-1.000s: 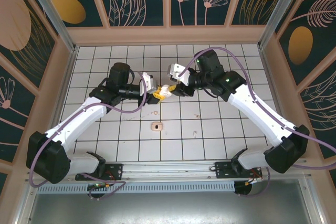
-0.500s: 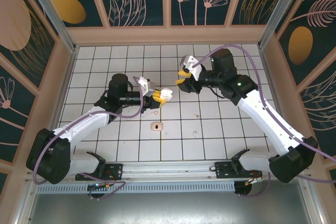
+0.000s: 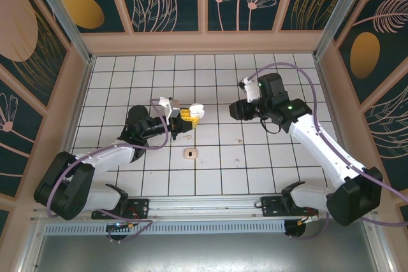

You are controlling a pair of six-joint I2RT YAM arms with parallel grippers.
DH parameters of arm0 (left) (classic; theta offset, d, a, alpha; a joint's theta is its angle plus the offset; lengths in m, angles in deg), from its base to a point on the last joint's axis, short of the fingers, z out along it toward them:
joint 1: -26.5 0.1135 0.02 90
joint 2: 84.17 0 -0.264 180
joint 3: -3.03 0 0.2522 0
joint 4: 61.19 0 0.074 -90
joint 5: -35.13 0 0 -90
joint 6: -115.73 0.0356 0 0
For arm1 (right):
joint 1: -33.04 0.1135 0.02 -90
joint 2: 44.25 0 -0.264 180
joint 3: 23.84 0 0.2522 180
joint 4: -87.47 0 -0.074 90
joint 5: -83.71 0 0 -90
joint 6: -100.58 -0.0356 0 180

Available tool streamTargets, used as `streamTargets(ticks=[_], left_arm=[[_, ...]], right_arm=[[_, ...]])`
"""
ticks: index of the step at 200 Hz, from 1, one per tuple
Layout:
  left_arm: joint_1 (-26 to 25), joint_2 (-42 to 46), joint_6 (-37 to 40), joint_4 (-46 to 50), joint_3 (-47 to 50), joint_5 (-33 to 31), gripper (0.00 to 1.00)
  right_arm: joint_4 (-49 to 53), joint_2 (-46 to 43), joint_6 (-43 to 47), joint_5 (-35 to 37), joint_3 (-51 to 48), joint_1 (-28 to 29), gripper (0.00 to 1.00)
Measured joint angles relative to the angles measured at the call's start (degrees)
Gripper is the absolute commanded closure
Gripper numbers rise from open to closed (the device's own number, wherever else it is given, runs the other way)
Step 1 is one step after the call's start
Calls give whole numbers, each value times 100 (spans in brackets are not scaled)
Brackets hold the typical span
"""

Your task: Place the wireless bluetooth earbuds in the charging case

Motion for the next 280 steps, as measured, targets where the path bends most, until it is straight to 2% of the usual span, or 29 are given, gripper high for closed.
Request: streamTargets(ticks=[42, 78, 107, 179, 280], left_arm=[[0, 2, 0, -26, 63, -127, 86], [0, 2, 2, -26, 72, -144, 87], [0, 2, 2, -24, 76, -144, 87], [0, 11, 2, -20, 94, -149, 87], [0, 72, 2, 26, 127, -221, 87]], right_arm=[[658, 264, -1272, 310, -365, 85, 57], [1078, 579, -2155, 461, -881, 667, 57], [1176, 866, -2573, 503, -1019, 828, 57], [1193, 1574, -2863, 592, -1137, 1073, 62], [837, 2004, -2881, 584, -1331, 1165, 68]])
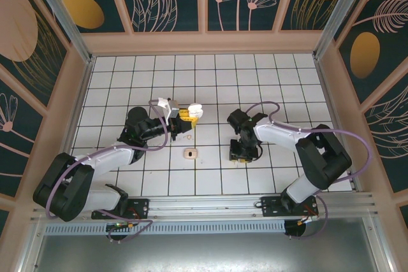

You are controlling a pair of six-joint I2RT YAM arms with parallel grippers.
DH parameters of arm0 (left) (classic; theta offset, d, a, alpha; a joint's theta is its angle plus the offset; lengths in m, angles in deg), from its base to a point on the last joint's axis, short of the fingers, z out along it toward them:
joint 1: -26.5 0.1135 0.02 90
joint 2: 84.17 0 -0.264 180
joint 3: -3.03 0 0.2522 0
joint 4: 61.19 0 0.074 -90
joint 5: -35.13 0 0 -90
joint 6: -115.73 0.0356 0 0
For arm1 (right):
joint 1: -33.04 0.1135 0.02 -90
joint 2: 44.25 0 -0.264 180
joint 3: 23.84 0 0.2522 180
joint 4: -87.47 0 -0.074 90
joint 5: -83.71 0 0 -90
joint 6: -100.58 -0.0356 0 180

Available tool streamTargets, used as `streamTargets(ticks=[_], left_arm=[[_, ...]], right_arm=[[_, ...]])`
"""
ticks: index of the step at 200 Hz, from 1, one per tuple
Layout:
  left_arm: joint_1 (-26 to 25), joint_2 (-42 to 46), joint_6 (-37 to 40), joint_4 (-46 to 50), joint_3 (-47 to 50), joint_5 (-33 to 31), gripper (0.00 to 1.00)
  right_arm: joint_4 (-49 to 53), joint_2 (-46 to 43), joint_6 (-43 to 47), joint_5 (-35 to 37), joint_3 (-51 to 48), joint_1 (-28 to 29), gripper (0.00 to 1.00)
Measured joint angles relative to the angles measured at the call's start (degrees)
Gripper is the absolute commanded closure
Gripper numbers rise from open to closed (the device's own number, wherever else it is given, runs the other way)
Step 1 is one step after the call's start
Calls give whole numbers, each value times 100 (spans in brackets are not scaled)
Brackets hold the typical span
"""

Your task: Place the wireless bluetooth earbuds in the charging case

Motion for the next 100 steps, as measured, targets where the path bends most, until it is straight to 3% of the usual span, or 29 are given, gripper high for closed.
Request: streamTargets(ticks=[100], left_arm=[[0, 22, 2, 129, 0, -52, 87]], right_arm=[[-83, 87, -4, 96, -63, 35, 79]])
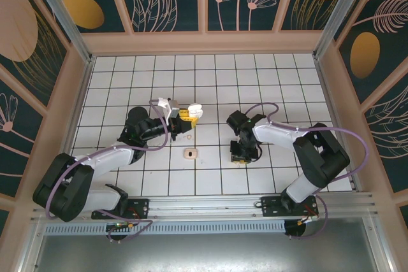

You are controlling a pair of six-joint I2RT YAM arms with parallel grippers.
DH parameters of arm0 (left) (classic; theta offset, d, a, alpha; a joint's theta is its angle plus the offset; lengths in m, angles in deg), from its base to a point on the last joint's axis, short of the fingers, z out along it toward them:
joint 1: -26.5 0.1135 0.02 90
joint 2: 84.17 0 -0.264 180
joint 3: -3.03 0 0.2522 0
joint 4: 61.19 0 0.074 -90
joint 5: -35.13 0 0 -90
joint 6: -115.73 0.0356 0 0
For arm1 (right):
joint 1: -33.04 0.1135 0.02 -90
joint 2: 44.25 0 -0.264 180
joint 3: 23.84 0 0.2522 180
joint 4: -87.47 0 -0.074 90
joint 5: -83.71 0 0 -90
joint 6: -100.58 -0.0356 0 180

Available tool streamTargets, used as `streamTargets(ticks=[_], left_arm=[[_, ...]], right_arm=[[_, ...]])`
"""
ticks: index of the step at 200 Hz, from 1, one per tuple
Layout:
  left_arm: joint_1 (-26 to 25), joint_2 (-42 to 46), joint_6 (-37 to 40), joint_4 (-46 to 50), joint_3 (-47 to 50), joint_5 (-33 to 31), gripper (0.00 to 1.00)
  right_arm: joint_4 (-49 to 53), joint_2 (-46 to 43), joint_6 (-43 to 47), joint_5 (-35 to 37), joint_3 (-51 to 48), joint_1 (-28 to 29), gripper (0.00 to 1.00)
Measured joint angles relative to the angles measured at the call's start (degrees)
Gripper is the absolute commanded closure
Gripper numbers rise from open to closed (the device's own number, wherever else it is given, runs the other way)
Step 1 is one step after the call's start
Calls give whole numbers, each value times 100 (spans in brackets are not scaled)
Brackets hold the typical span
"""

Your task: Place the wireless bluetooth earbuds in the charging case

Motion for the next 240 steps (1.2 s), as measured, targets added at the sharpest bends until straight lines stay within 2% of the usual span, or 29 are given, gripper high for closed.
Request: streamTargets(ticks=[51, 112, 166, 212, 240], left_arm=[[0, 11, -2, -28, 0, -42, 88], [0, -481, -350, -1191, 57, -422, 89], [-2, -575, -297, -1587, 57, -398, 89], [-2, -575, 160, -1517, 4, -297, 89], [0, -575, 442, -1353, -87, -295, 89]], right_arm=[[-260, -271, -92, 59, -90, 24, 79], [-1550, -1657, -175, 343, -98, -55, 79], [-2695, -2761, 243, 789, -42, -162, 79], [-3665, -2957, 833, 535, 284, -138, 80], [-4107, -2900, 984, 291, 455, 63, 80]])
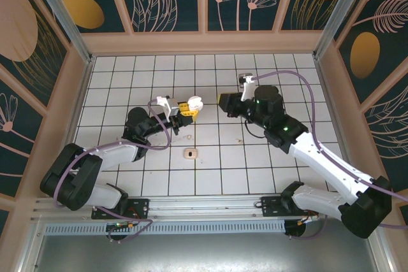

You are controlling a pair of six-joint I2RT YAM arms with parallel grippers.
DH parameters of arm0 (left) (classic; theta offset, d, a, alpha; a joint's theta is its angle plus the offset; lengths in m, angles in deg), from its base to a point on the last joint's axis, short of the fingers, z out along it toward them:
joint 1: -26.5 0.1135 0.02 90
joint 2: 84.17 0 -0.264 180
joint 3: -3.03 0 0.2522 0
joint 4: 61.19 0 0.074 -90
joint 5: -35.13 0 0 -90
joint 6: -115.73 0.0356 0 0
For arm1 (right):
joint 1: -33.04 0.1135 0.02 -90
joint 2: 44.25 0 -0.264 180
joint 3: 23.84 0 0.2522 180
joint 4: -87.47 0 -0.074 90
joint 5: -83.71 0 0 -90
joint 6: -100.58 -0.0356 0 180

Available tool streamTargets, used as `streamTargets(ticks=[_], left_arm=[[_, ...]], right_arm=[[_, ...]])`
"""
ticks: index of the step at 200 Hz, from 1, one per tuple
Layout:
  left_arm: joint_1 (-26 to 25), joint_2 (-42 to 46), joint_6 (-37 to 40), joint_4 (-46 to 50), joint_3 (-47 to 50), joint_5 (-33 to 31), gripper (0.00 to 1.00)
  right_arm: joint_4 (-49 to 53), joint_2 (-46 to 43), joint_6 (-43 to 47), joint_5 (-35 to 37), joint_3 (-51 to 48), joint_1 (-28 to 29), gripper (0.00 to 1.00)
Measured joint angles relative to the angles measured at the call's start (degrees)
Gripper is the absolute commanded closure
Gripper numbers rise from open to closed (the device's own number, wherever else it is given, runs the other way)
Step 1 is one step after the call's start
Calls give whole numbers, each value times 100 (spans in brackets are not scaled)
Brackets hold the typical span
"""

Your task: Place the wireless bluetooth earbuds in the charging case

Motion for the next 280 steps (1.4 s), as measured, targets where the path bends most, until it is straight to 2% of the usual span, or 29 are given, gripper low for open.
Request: streamTargets(ticks=[74, 280], left_arm=[[-2, 0, 74, 17, -35, -2, 90], [0, -11, -363, -470, -37, -26, 89]], right_arm=[[-577, 551, 229, -127, 221, 603, 80], [-1222, 815, 208, -177, 90, 643, 80]])
